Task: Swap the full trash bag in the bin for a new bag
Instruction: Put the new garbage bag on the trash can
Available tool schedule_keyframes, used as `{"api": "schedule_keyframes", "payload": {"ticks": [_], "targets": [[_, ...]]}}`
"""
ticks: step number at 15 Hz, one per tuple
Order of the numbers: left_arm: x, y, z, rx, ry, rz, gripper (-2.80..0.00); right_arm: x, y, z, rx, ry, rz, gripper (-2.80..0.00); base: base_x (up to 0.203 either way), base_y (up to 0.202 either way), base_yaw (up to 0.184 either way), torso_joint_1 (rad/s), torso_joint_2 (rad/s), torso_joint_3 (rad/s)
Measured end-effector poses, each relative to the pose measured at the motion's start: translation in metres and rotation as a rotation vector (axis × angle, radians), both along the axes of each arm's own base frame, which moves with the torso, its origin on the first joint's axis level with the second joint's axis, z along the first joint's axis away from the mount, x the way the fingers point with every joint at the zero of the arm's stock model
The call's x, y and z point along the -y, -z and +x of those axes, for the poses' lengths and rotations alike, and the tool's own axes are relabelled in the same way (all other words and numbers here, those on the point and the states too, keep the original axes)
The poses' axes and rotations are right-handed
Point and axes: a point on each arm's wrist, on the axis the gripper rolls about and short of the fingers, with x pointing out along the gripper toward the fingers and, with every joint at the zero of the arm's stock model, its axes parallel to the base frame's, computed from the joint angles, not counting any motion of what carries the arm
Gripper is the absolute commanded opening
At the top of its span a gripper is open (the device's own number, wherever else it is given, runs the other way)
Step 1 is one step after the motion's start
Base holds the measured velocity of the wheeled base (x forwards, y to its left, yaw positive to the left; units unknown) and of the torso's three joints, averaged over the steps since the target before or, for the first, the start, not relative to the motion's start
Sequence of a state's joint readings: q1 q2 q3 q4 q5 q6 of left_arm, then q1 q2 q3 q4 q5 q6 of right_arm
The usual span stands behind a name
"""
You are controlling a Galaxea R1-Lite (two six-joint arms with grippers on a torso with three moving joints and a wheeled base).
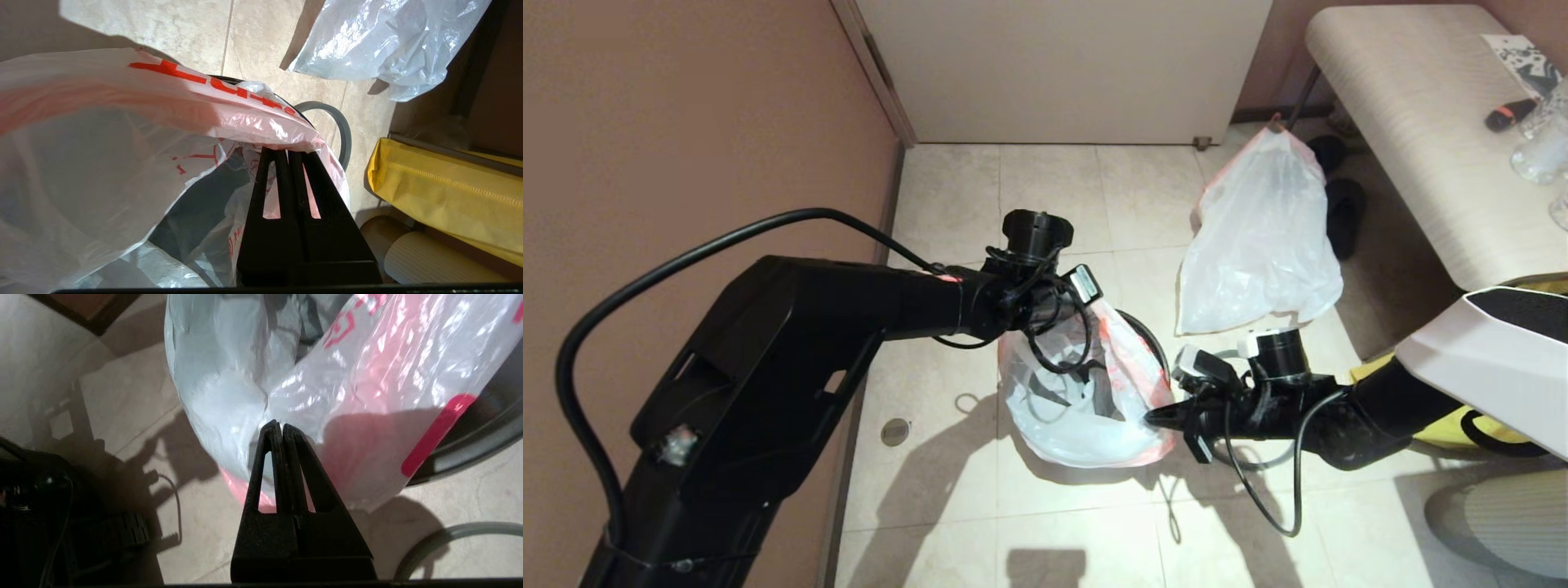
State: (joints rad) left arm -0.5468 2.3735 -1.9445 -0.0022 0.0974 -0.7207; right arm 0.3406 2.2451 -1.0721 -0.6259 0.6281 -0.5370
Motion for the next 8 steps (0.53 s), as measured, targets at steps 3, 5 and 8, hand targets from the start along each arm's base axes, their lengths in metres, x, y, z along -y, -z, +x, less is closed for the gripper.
{"api": "schedule_keyframes", "payload": {"ticks": [3, 5, 8], "targets": [[-0.001, -0.004, -0.002, 0.003, 0.002, -0.002, -2.80, -0.014, -0.011, 0.000, 0.028, 0.041, 0.116, -2.80, 0.000, 0.000, 0.000, 0.000, 0.00, 0.000], [-0.003, -0.010, -0.004, 0.010, 0.001, -0.010, -2.80, -0.026, -0.011, -0.002, 0.068, 0.072, 0.149, -2.80, 0.000, 0.000, 0.000, 0.000, 0.00, 0.000], [-0.006, -0.017, -0.005, 0.021, 0.001, -0.016, -2.80, -0.044, -0.008, 0.003, 0.133, 0.141, 0.216, -2.80, 0.000, 0.000, 0.000, 0.000, 0.00, 0.000]]}}
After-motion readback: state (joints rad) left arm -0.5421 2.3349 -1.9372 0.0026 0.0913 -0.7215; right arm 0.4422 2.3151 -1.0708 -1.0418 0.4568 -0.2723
